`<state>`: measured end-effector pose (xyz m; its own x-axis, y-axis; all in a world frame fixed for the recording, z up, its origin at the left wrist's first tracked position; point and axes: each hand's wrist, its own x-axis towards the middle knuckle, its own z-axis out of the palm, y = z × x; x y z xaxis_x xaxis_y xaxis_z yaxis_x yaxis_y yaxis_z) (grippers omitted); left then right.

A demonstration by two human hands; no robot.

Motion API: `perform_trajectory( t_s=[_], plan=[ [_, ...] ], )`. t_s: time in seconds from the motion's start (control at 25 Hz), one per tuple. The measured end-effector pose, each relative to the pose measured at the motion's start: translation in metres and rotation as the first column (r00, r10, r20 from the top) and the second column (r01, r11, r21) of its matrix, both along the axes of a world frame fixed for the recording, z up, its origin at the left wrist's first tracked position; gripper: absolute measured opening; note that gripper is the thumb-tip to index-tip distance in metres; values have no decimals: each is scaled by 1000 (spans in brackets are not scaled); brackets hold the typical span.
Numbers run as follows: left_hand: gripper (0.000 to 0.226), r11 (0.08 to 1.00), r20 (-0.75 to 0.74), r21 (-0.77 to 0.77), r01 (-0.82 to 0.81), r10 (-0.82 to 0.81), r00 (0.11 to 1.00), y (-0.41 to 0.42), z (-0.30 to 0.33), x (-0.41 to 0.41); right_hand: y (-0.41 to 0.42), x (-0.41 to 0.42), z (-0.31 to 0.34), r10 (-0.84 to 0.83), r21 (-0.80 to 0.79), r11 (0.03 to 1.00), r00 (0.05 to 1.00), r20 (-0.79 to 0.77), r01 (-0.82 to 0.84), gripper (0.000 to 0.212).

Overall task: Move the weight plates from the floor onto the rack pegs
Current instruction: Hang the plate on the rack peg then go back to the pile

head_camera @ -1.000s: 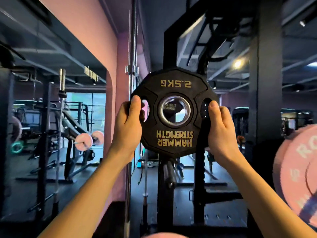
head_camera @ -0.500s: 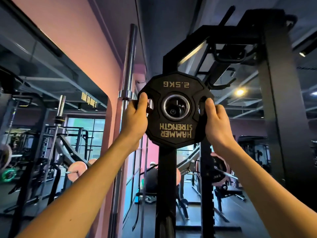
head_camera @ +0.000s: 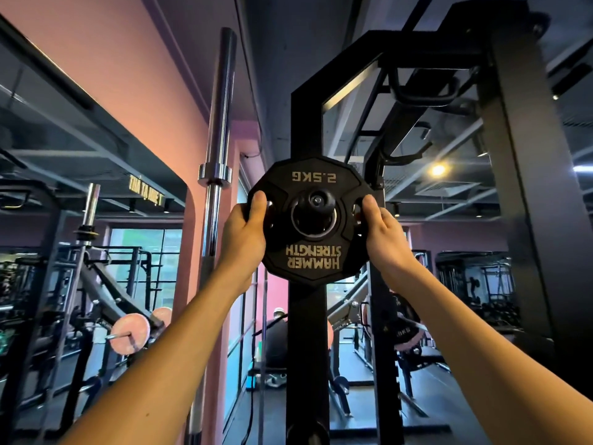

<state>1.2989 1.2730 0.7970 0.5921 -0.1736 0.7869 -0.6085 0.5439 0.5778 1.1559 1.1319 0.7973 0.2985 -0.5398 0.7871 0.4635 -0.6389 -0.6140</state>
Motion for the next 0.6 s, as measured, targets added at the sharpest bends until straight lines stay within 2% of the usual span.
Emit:
perform_trajectory(
  t_s=[0.12, 0.28, 0.6],
  plan=[
    [51, 998, -20, 66, 7, -6, 1000, -13, -1, 17, -14, 13, 0, -12, 2, 1000, 999, -49, 12, 57],
    [58, 990, 38, 108, 91, -95, 995, -26, 0, 35, -24, 29, 0, -40, 23, 999, 995, -94, 42, 62],
    [46, 991, 1, 126, 39, -39, 999, -41, 1, 53, -49, 53, -2, -30, 33, 999, 998, -63, 32, 57]
  ],
)
